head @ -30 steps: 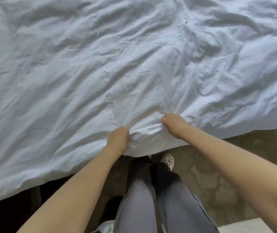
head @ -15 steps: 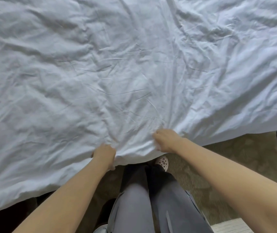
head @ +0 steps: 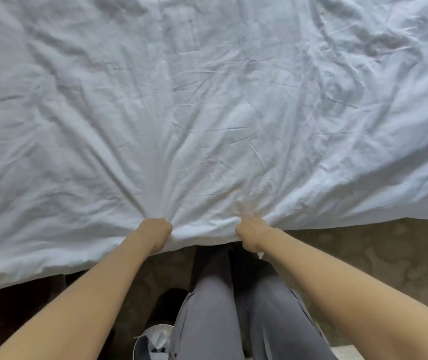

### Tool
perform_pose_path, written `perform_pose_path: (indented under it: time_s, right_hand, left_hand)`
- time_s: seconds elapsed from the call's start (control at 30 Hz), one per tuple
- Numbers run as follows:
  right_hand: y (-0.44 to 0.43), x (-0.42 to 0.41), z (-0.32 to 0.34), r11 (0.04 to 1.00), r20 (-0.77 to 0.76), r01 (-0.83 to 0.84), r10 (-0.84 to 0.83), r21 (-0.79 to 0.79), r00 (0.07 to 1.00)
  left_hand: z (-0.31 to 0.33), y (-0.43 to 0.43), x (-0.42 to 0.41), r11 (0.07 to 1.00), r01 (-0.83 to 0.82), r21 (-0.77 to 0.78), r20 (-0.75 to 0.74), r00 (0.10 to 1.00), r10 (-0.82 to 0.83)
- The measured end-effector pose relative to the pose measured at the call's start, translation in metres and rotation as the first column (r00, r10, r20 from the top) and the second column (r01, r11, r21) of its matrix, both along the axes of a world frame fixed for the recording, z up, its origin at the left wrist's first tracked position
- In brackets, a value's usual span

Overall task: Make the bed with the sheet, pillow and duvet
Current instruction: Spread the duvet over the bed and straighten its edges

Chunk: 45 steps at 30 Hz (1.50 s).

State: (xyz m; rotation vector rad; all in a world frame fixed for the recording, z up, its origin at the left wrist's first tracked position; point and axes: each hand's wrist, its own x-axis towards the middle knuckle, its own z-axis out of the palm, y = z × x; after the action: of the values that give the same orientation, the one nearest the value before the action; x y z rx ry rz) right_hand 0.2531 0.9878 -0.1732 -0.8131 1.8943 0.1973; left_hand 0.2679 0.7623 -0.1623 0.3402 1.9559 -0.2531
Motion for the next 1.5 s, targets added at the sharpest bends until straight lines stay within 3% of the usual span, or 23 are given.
perform_pose_path:
  time_s: [0.13,0.27,0.43,0.5,0.6,0.73,0.9,1.1,1.3,1.5]
  right_hand:
    - [0.02,0.006,-0.001,0.961,0.047,0.265,-0.263,-0.076,0.964]
    - [0.035,-0.022,0.005,0.866,-0.077,0.453,-0.477,-0.21,0.876]
    - [0.082,-0.058,0.012,0.803,-0.355,0.48,-0.589,-0.352,0.726]
    - [0.114,-0.067,0.014,0.82,-0.447,0.466,-0.573,-0.333,0.687]
    - [0.166,-0.069,0.015,0.842,-0.496,0.495,-0.53,-0.214,0.688]
    - [0.23,-0.062,0.018,0.864,-0.457,0.466,-0.498,-0.191,0.737]
    - [0.319,-0.059,0.025,0.884,-0.369,0.414,-0.467,-0.218,0.803]
    - [0.454,-0.066,0.038,0.75,-0.3,0.638,-0.658,-0.177,0.69]
    - [0.56,-0.08,0.041,0.545,-0.238,0.819,-0.831,-0.177,0.502]
    - [0.64,-0.124,0.027,0.455,-0.27,0.864,-0.878,-0.214,0.395]
  left_hand:
    - [-0.008,0.003,-0.007,0.98,-0.195,0.051,0.086,0.978,0.19]
    - [-0.012,0.039,-0.024,0.83,-0.463,0.311,-0.007,0.872,0.489]
    - [0.001,0.123,-0.063,0.72,-0.413,0.558,-0.173,0.791,0.587]
    - [0.004,0.155,-0.076,0.686,-0.386,0.616,-0.215,0.756,0.618]
    - [0.007,0.199,-0.084,0.658,-0.327,0.678,-0.221,0.764,0.607]
    - [-0.003,0.262,-0.075,0.662,-0.298,0.688,-0.248,0.761,0.6]
    - [-0.02,0.354,-0.05,0.788,-0.338,0.515,-0.354,0.753,0.554]
    - [0.001,0.485,-0.085,0.764,-0.366,0.531,-0.356,0.722,0.593]
    - [0.024,0.597,-0.122,0.729,-0.319,0.605,-0.253,0.791,0.557]
    - [0.013,0.686,-0.153,0.724,-0.252,0.643,-0.243,0.828,0.505]
